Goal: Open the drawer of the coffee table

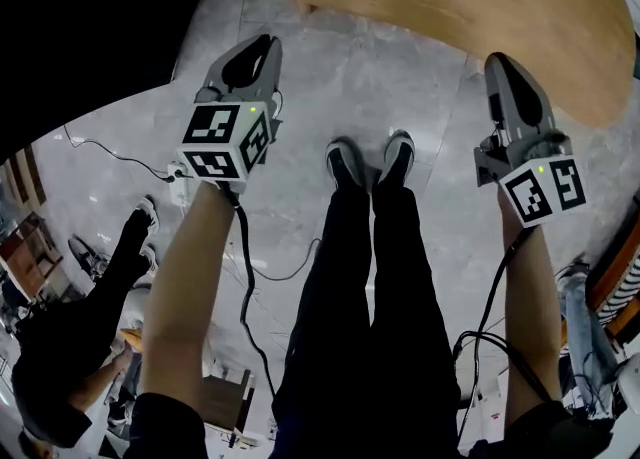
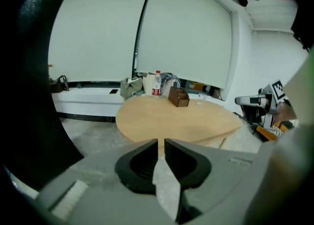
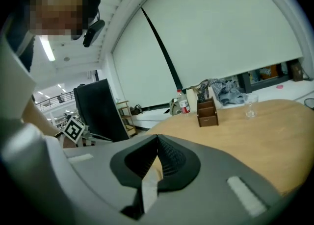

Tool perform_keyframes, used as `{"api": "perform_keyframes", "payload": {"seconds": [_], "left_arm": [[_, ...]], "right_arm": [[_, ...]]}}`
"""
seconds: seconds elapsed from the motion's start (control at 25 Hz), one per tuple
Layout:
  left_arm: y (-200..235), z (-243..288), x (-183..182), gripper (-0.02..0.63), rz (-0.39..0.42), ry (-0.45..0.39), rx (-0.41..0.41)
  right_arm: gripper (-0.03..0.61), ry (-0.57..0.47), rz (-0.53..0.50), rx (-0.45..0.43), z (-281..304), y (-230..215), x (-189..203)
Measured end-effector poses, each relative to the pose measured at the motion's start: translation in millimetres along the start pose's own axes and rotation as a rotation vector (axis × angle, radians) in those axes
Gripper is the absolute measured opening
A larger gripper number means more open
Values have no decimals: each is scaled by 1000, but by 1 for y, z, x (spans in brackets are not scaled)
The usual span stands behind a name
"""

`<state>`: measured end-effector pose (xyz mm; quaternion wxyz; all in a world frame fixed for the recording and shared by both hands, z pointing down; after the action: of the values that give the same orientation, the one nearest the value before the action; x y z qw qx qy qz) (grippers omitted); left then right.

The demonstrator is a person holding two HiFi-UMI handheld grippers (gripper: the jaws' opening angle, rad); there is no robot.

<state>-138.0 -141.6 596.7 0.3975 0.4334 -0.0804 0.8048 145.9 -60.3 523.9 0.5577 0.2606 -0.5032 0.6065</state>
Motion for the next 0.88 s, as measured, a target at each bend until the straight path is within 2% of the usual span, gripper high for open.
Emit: {"api": "perform_keyframes", "payload": {"seconds": [0.12, 0.28, 0.52, 0.72, 0.8, 0.88], "left_arm": [[6, 20, 21, 80, 46, 41, 14], [23, 40, 43, 154, 41, 54, 0], [52, 81, 67, 168, -33, 47, -11], [66, 114, 82, 169, 32, 30, -16], [76, 130, 91, 202, 49, 35, -12], [89, 143, 95, 246, 46, 30, -4]], "right_arm": [[15, 50, 39, -63, 12, 10, 43], [105, 109, 129, -100, 23, 14, 98], [109, 130, 263, -64, 37, -24, 166], [109, 90, 298, -29, 49, -62, 200], [113, 81, 313, -18, 62, -74, 218], [153, 71, 340, -18, 81, -84, 234]]}}
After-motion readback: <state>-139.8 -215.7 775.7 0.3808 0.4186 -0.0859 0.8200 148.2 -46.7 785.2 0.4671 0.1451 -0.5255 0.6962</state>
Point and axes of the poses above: the fingertips, and each gripper's own axes: z forward along the fingers, y to its left, x out of its underside, the point moved 2 cm from there along -z, backward along the fingers, and after that the axes turned 6 degrees about x, right-handed, at the moved point
